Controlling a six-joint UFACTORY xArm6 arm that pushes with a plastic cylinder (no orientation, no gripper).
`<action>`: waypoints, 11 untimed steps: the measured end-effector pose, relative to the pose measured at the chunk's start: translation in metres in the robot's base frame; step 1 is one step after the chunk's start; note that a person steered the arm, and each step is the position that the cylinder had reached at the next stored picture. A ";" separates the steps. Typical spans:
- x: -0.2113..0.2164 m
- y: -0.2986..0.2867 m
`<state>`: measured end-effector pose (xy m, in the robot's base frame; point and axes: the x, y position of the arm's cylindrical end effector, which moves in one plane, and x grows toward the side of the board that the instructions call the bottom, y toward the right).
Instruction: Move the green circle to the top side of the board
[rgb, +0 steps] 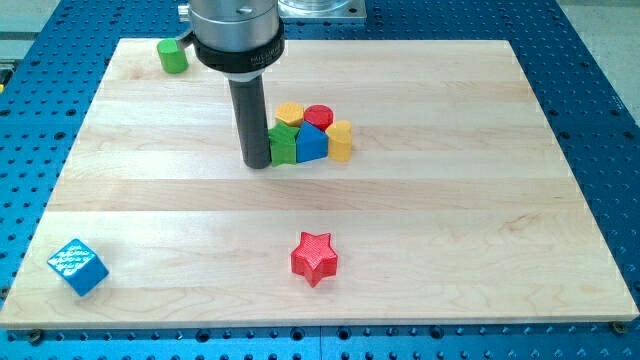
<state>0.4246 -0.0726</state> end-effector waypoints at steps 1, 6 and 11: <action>-0.005 -0.020; -0.096 -0.231; -0.206 -0.221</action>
